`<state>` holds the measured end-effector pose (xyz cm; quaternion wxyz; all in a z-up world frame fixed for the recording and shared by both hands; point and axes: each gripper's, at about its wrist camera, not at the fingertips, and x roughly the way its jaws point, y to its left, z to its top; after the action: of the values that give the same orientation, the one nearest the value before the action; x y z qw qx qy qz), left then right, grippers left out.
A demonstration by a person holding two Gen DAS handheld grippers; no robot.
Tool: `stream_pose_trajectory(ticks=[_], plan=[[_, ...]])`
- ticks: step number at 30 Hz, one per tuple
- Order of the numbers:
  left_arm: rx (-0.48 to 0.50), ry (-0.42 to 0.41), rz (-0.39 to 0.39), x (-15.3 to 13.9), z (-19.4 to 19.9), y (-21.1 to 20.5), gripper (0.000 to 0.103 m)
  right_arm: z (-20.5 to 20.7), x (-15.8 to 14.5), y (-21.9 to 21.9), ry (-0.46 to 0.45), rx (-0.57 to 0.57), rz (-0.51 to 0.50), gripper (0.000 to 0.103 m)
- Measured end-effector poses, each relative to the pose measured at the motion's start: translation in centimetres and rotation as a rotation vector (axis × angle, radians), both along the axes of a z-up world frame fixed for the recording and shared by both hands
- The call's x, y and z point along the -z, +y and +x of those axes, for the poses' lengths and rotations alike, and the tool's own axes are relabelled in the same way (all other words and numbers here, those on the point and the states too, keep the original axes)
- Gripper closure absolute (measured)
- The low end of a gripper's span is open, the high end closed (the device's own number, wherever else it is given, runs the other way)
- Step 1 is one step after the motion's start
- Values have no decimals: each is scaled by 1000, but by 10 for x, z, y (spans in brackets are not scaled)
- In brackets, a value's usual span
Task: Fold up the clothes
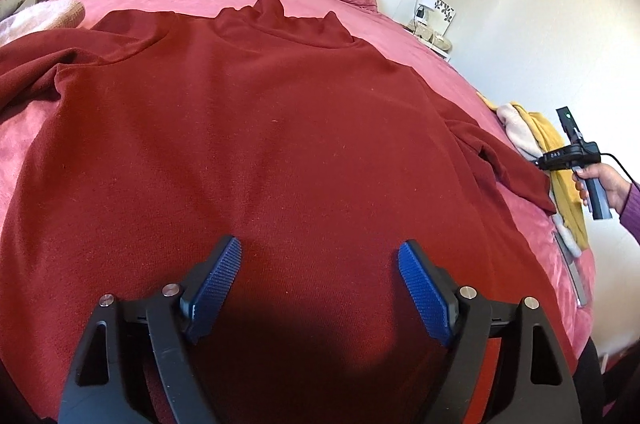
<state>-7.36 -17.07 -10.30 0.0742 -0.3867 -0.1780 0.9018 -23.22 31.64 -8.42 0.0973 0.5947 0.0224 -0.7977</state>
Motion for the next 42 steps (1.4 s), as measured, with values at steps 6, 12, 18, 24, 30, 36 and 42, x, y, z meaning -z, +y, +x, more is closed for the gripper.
stream_pose_trajectory(ticks=[6, 12, 18, 24, 30, 36, 42], plan=[[-1, 6, 19, -1, 4, -3, 21, 55, -66, 56, 126, 306, -405, 100], [0, 19, 55, -1, 5, -7, 21, 104, -125, 151, 242, 652, -585, 100], [0, 28, 80, -1, 5, -10, 21, 133, -114, 201, 221, 924, -674, 100], [1, 28, 90, 0, 3, -11, 21, 116, -113, 214, 280, 855, -663, 70], [2, 23, 72, 0, 1, -9, 21, 117, -120, 176, 245, 486, -256, 69], [1, 16, 49, 0, 1, -7, 21, 112, -79, 161, 193, 359, -190, 69], [2, 6, 11, 0, 0, -3, 21, 87, -47, 147, 125, 323, -105, 69]])
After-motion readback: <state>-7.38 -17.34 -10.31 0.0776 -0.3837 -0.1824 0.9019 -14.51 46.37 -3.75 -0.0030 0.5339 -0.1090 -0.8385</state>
